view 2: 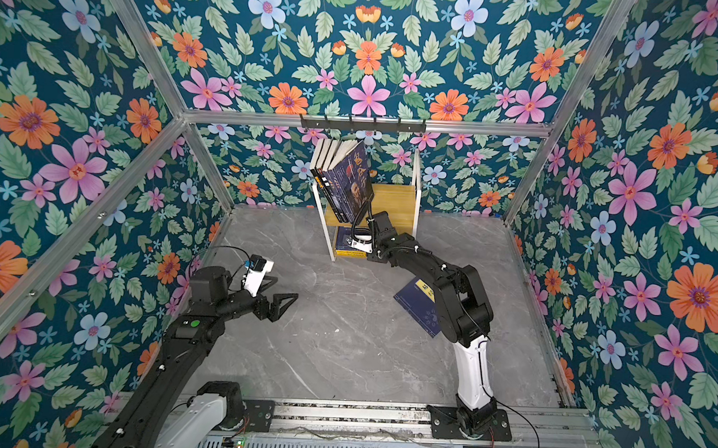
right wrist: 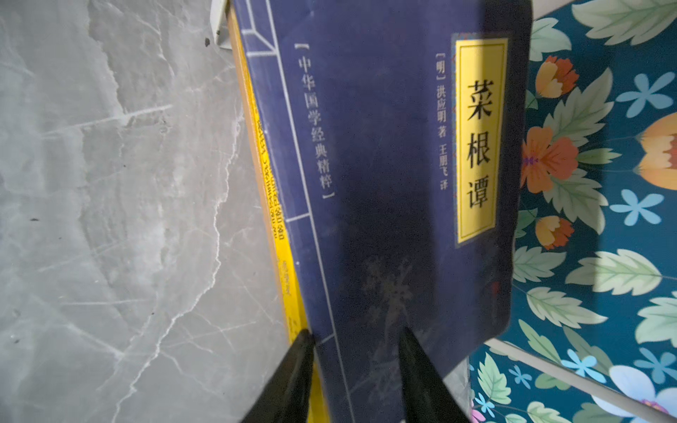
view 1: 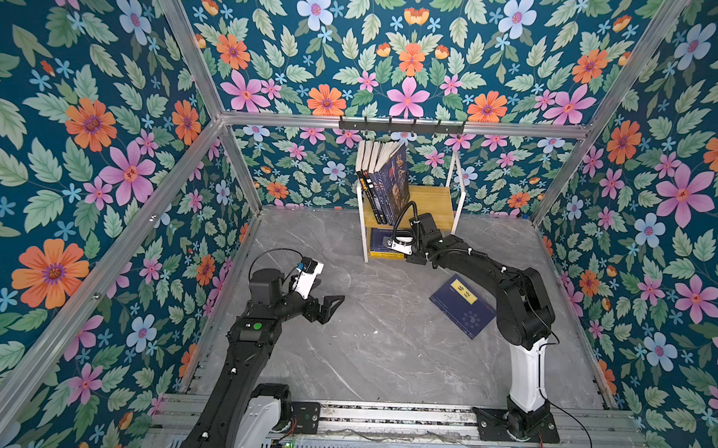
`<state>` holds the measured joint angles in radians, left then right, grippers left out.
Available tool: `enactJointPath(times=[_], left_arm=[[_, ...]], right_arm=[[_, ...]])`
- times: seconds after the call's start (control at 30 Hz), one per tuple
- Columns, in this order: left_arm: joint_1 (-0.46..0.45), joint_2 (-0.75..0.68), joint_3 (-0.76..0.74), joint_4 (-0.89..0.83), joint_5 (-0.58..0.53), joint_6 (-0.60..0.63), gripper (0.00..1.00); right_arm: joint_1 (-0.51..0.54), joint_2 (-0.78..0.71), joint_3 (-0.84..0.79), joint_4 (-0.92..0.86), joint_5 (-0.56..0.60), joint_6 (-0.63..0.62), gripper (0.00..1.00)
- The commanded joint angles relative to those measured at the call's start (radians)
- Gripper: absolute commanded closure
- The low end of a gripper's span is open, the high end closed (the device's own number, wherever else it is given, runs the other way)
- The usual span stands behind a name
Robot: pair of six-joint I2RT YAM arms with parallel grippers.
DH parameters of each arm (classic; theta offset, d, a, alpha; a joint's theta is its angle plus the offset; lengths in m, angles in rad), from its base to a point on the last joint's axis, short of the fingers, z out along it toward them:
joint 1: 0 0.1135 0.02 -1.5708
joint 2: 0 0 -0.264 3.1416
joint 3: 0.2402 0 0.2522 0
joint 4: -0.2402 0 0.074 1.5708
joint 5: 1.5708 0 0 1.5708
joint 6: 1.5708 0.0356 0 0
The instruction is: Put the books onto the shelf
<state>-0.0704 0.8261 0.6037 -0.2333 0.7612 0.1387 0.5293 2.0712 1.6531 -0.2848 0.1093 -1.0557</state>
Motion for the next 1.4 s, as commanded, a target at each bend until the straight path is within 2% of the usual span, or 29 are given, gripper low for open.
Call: enactJointPath(times=[0.0,0.13,0.3,0.67,0.93,1.13,1.23,1.37], left_arm=[[0.001,-0.001,0.003,0.019,0.015,-0.010,0.00],[0.003,-0.002,-0.009,0.032,0.009,-0.010,0.00],[0.003,-0.002,-0.002,0.021,0.019,-0.012,0.00],[0.003,-0.007,-0.014,0.030,0.011,-0.005,0.00],[0.007,0.001,-0.011,0.032,0.017,-0.014,0.00],[0.010,0.007,-0.013,0.041,0.013,-0.015,0.00],[0.014,0.005,-0.009,0.032,0.024,-0.017,0.00],[0.012,0.001,-0.025,0.047,0.019,-0.017,0.00]], right_arm=[[0.008,-0.015,-0.004,0.006,-0.032,0.014,0.59],[0.025,-0.022,0.016,-0.023,-0.094,0.074,0.53],[0.066,0.017,0.034,0.035,-0.066,0.074,0.49],[0.090,0.126,0.151,0.102,0.019,0.089,0.53],[0.090,0.132,0.156,0.100,0.008,0.095,0.55],[0.090,0.048,0.086,0.059,-0.059,0.110,0.52],[0.090,-0.037,0.020,0.016,-0.075,0.198,0.50],[0.087,-0.197,-0.152,0.019,-0.068,0.385,0.45]])
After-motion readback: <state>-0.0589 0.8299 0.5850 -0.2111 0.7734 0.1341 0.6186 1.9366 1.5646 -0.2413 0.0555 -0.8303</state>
